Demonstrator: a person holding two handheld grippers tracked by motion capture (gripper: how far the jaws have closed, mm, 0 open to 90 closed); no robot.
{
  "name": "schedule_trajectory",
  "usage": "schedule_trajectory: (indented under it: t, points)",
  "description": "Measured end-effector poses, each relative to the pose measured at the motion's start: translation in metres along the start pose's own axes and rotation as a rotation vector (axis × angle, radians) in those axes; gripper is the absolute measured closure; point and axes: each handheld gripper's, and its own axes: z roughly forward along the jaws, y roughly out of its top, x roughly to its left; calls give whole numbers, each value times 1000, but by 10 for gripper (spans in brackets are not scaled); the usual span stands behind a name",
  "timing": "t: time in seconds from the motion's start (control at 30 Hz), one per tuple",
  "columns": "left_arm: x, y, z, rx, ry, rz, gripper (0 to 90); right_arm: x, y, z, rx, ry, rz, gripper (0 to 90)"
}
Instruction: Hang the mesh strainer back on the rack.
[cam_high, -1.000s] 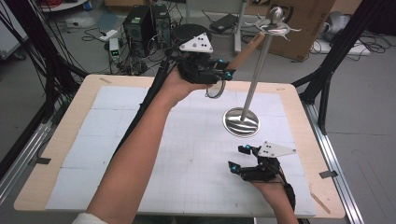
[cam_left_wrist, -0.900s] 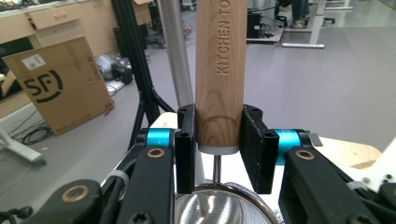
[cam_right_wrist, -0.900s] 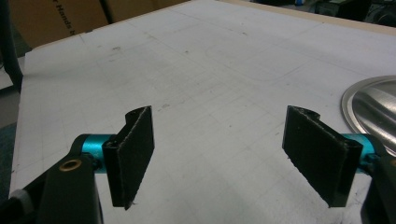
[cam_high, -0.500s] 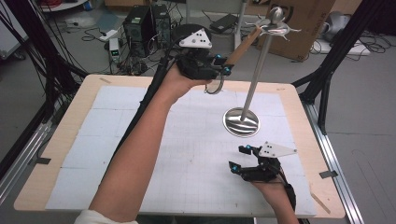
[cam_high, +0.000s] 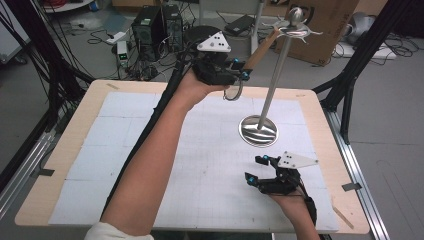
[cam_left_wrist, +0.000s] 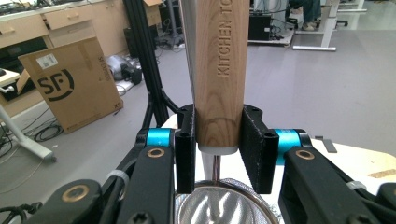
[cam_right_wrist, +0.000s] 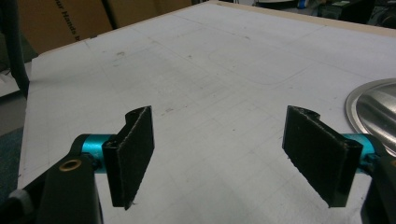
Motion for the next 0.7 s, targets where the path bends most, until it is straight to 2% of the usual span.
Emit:
schedule_trajectory:
  t: [0.37,0.7]
  points:
    - [-2,1,0,-8,-10,5,687,0,0,0,-3,6,5,242]
    - [0,0,0,0,4,2,688,1,1,0,-7,13,9,242]
